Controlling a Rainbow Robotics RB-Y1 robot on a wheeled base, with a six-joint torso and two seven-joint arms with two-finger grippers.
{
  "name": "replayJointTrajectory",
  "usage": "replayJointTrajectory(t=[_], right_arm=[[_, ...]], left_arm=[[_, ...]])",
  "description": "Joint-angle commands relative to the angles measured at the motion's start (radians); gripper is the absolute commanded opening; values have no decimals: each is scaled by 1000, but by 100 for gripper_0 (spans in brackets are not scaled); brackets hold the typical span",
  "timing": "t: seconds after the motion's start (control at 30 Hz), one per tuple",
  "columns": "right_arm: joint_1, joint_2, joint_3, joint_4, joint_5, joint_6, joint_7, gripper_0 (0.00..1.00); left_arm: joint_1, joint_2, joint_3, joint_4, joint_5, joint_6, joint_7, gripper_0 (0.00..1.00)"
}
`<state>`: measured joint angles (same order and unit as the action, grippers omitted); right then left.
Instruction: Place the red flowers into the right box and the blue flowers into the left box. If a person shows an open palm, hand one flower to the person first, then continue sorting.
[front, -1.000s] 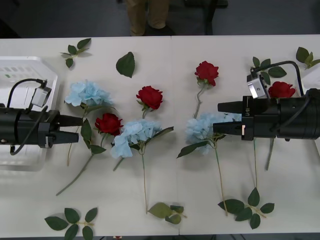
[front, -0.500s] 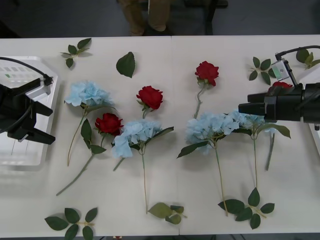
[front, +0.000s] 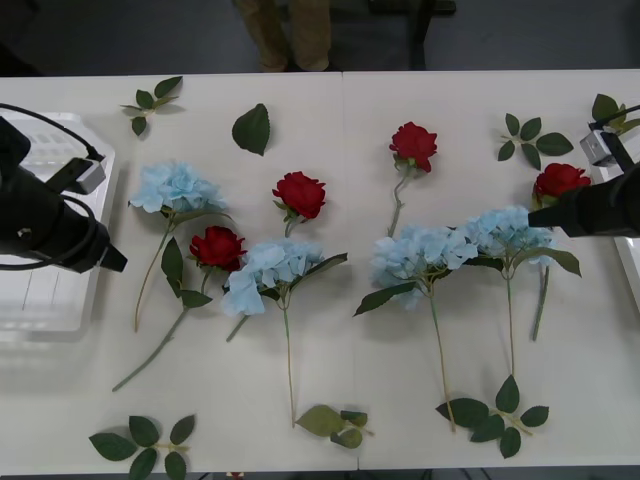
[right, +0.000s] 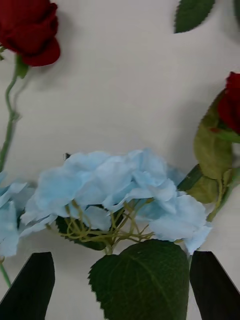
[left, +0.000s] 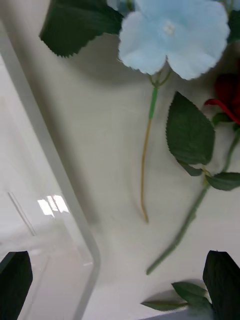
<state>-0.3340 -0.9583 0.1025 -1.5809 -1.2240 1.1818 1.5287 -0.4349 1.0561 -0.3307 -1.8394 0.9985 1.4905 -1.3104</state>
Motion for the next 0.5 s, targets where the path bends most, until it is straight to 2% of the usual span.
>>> replayJointTrajectory(t=[0.03, 0.23, 0.5], right_arm=[[-151, 122, -20, 79, 147, 61, -74, 78], [-235, 234, -44, 228, 345, 62, -88, 78], [-224, 234, -70, 297, 495, 107, -87, 78]], left_arm=[[-130, -94, -171, 32, -219, -13, 180, 100], [-197, -188, -278, 204, -271, -153, 257, 100], [-219, -265, -284, 319, -322, -214, 238, 100]])
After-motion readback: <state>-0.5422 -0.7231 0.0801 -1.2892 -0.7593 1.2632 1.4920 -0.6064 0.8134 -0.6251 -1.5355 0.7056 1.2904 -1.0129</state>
